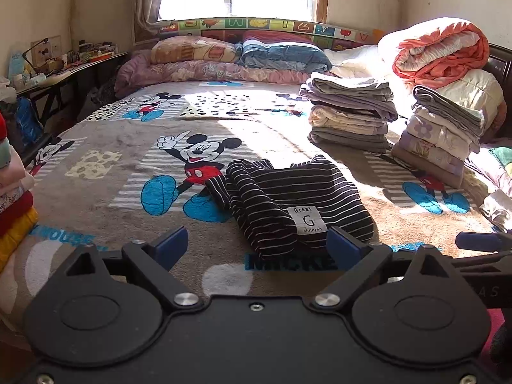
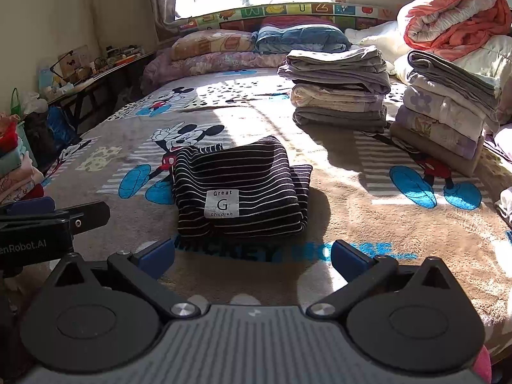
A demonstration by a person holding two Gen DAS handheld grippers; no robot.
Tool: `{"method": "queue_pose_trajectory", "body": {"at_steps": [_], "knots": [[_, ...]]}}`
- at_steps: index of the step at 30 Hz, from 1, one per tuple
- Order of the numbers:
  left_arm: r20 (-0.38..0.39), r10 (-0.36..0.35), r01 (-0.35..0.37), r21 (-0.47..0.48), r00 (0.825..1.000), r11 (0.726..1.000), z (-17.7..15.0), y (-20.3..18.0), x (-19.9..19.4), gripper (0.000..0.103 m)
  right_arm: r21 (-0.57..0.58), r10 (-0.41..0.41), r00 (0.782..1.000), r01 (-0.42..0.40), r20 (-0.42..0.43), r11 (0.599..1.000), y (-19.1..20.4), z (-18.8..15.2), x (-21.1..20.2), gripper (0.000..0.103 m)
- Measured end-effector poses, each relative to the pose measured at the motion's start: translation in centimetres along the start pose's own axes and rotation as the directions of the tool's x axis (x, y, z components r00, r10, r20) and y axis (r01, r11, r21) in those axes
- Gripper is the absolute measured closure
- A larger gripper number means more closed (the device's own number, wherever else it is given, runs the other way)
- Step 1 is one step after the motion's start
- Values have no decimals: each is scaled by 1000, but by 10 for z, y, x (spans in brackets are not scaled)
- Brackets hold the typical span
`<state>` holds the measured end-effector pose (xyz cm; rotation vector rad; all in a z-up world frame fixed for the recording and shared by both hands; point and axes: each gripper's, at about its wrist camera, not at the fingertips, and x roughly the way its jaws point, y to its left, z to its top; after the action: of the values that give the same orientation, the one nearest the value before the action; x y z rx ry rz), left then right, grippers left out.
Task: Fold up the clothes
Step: 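Move both grippers toward the folded black-and-white striped garment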
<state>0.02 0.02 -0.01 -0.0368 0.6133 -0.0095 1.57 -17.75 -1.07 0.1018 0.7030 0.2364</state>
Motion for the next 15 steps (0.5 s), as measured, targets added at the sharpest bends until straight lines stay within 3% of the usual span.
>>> {"method": "queue_pose_trajectory", "body": {"at_steps": [15], "knots": [[0,6,-6,4,1000,1000,5,18,14,8,-28,11,1000,-11,0,1000,2,8,13,0]]}}
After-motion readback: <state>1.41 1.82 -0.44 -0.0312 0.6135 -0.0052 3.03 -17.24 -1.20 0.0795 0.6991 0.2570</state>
